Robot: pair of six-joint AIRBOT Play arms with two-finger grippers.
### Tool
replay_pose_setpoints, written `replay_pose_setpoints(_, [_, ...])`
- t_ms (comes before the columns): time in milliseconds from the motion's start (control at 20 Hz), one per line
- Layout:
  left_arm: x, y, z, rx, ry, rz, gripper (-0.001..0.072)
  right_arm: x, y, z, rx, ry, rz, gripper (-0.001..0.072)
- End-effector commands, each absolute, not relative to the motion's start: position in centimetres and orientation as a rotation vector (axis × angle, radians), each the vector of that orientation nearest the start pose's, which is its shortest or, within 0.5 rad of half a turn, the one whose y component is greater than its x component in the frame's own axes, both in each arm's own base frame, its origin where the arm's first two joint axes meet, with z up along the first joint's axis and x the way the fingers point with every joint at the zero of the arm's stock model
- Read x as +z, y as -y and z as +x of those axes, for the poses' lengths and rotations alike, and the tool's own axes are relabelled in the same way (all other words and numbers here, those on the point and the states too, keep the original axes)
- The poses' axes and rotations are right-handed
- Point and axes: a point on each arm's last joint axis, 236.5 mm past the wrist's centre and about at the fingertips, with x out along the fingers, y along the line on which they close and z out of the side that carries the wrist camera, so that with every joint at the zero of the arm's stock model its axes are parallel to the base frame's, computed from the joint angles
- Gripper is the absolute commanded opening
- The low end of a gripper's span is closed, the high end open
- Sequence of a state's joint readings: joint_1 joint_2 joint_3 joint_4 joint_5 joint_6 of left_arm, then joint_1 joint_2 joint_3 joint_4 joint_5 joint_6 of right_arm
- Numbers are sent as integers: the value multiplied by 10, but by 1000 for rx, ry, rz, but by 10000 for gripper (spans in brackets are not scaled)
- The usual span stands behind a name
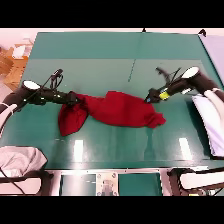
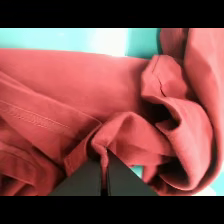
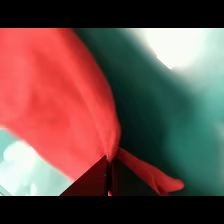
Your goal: Fold the shirts.
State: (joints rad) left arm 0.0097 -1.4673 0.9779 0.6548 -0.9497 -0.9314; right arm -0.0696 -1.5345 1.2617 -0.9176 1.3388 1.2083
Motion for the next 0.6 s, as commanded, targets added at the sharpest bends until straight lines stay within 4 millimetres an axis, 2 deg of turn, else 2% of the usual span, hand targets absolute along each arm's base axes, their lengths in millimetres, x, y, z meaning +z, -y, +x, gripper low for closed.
replay_pose_setpoints(0, [-46,141,406,-538,-1152,-449,21,69,-86,391,538,-1207,346,14])
replay_pose_setpoints(50, [-47,137,407,-521,-1161,-436,20,91,-67,387,489,-1145,336,14])
replay_pose_setpoints(150, [-46,130,411,-490,-1170,-408,21,121,-18,370,321,-1064,321,13])
replay_pose_setpoints(250, [-42,127,416,-477,-1161,-397,21,129,35,344,129,-1022,322,14])
replay_pose_setpoints(300, [-40,126,420,-470,-1148,-398,20,126,53,332,58,-1005,345,14])
replay_pose_setpoints(400, [-34,122,432,-432,-1110,-420,21,103,82,316,-65,-966,418,14])
replay_pose_setpoints(500, [-29,119,443,-399,-1071,-449,20,60,102,303,-193,-967,551,14])
replay_pose_setpoints(550, [-26,120,448,-393,-1051,-470,21,36,104,297,-225,-985,602,13])
